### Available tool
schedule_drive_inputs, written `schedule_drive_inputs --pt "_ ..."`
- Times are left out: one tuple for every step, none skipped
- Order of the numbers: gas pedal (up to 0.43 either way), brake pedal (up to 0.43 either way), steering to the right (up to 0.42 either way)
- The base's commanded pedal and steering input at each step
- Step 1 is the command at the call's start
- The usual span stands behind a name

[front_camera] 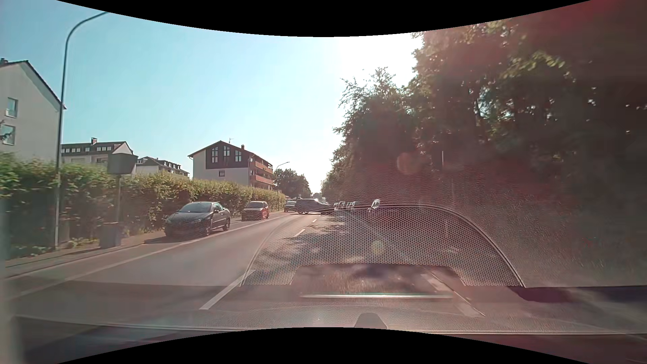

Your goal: Follow the waypoints while adhering to traffic rules and regulations

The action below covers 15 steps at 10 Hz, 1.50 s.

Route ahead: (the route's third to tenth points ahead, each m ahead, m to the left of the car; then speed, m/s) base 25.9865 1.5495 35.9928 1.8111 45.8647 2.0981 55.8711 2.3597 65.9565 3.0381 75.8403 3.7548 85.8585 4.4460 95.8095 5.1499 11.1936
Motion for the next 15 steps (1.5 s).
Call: schedule_drive_inputs --pt "0.000 0.280 -0.012" --pt "0.000 0.293 -0.014" --pt "0.000 0.299 -0.015" --pt "0.000 0.299 -0.016" --pt "0.000 0.299 -0.015" --pt "0.000 0.299 -0.015" --pt "0.000 0.299 -0.016" --pt "0.000 0.299 -0.015" --pt "0.000 0.305 -0.016" --pt "0.000 0.305 -0.015" --pt "0.000 0.305 -0.014" --pt "0.000 0.305 -0.014" --pt "0.000 0.305 -0.014" --pt "0.000 0.305 -0.013" --pt "0.000 0.299 -0.013"
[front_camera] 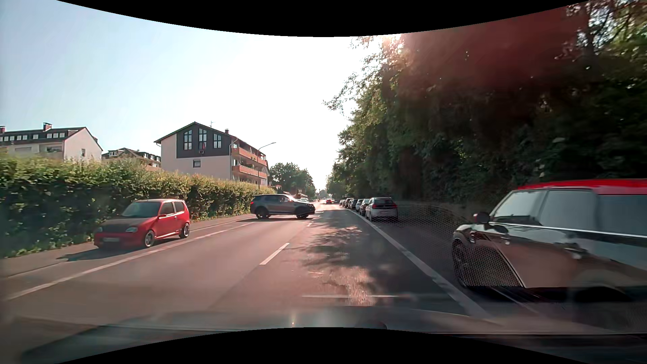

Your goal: Follow the waypoints while adhering to traffic rules and regulations

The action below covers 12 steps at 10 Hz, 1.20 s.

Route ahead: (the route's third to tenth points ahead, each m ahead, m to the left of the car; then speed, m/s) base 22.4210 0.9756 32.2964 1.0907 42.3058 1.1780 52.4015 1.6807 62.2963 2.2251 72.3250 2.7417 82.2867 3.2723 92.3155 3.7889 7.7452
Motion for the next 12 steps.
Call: schedule_drive_inputs --pt "0.000 0.305 -0.013" --pt "0.000 0.305 -0.012" --pt "0.000 0.305 -0.012" --pt "0.000 0.299 -0.012" --pt "0.000 0.305 -0.012" --pt "0.000 0.299 -0.012" --pt "0.000 0.299 -0.012" --pt "0.000 0.299 -0.012" --pt "0.000 0.299 -0.012" --pt "0.000 0.305 -0.012" --pt "0.000 0.299 -0.012" --pt "0.000 0.299 -0.012"
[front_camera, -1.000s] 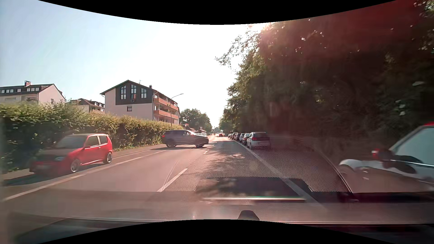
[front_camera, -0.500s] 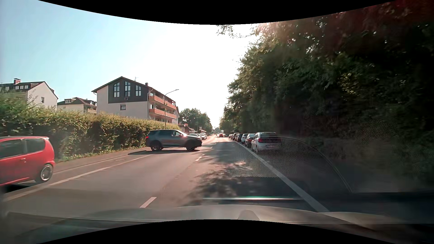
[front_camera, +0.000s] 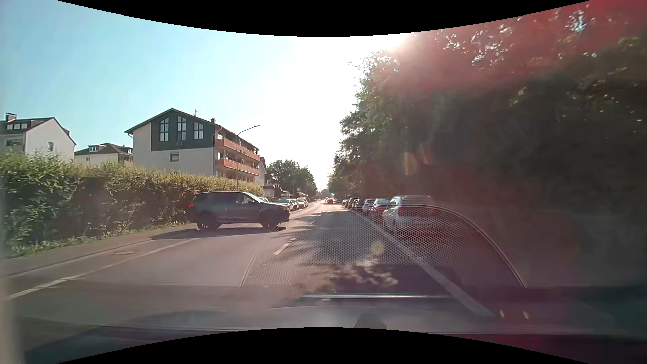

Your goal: Follow the waypoints while adhering to traffic rules and regulations

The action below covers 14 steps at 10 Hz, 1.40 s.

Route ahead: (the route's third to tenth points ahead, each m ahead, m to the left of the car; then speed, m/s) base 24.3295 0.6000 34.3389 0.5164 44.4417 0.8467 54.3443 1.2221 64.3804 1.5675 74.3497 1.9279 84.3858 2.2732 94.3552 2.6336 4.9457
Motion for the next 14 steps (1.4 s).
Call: schedule_drive_inputs --pt "0.000 0.299 -0.012" --pt "0.000 0.299 -0.012" --pt "0.000 0.293 -0.012" --pt "0.000 0.293 -0.012" --pt "0.000 0.287 -0.012" --pt "0.000 0.280 -0.014" --pt "0.000 0.280 -0.014" --pt "0.000 0.274 -0.014" --pt "0.000 0.274 -0.016" --pt "0.000 0.274 -0.019" --pt "0.000 0.268 -0.020" --pt "0.000 0.262 -0.020" --pt "0.000 0.250 -0.019" --pt "0.000 0.238 -0.019"
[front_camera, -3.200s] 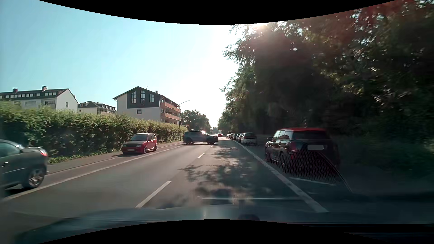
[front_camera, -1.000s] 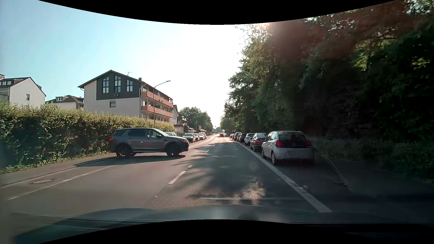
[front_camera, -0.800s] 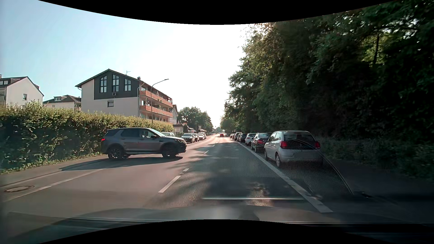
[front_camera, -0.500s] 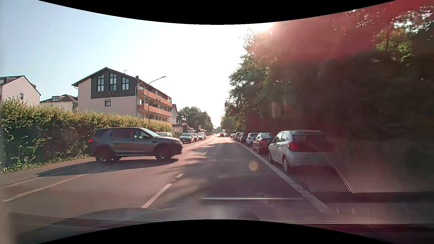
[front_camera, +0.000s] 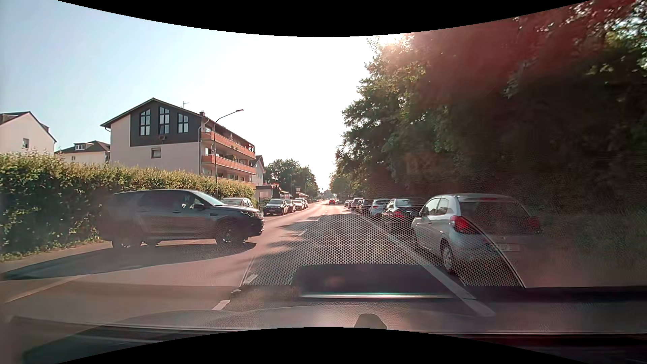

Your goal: Follow the waypoints while adhering to traffic rules and regulations

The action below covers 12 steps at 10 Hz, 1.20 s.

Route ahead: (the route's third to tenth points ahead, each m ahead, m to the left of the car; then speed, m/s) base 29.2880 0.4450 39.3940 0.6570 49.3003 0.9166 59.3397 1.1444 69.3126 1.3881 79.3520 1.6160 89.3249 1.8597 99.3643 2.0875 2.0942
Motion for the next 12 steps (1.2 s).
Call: schedule_drive_inputs --pt "0.000 0.232 -0.019" --pt "0.000 0.226 -0.017" --pt "0.000 0.220 -0.015" --pt "0.000 0.213 -0.014" --pt "0.000 0.201 -0.014" --pt "0.000 0.195 -0.014" --pt "0.000 0.177 -0.014" --pt "0.000 0.165 -0.014" --pt "0.000 0.146 -0.014" --pt "0.000 0.122 -0.014" --pt "0.000 0.104 -0.014" --pt "0.000 0.067 -0.014"
